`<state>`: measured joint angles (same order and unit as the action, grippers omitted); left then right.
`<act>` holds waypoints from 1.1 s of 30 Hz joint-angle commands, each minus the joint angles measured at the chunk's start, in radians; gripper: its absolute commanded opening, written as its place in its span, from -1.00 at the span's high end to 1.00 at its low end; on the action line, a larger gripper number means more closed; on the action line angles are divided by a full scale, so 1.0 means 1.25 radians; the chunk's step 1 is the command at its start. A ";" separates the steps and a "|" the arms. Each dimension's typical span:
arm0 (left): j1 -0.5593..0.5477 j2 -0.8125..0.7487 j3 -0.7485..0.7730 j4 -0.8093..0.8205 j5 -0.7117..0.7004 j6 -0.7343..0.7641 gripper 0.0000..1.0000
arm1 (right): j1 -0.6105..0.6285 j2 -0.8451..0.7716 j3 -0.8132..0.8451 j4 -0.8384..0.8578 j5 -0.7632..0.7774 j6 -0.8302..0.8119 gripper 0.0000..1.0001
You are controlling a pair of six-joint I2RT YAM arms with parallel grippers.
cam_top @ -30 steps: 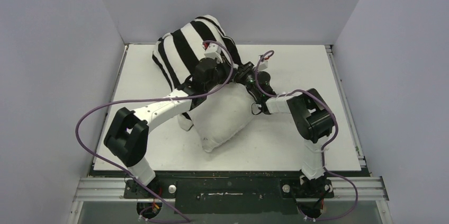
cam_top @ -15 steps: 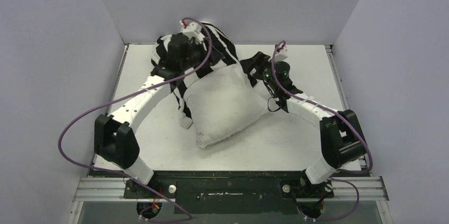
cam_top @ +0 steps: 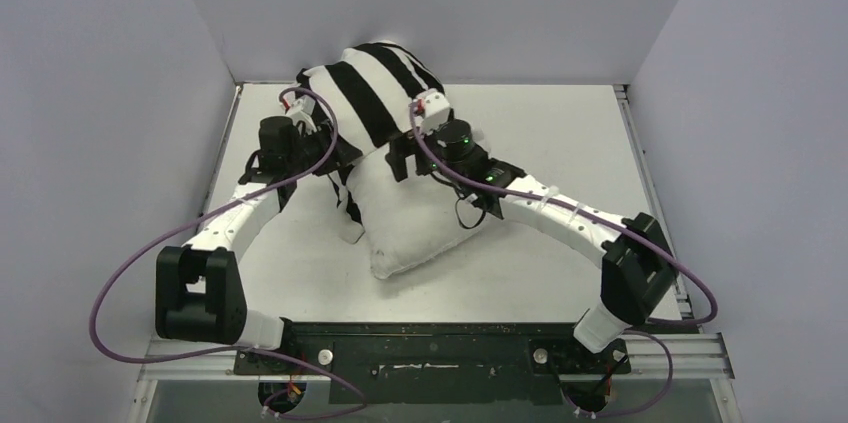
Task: Put the pillow into the pillowcase
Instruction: Stuff the pillow into the pillowcase.
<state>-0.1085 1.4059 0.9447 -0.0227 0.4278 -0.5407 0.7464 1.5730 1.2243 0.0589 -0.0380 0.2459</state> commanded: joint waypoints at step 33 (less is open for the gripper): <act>-0.182 -0.045 -0.051 -0.161 -0.148 0.047 1.00 | -0.078 0.329 -0.077 0.624 0.081 0.356 1.00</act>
<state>-0.3393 1.3281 0.9600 -0.2047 0.1722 -0.4847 0.6708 1.9175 1.1145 0.7136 -0.0193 0.6468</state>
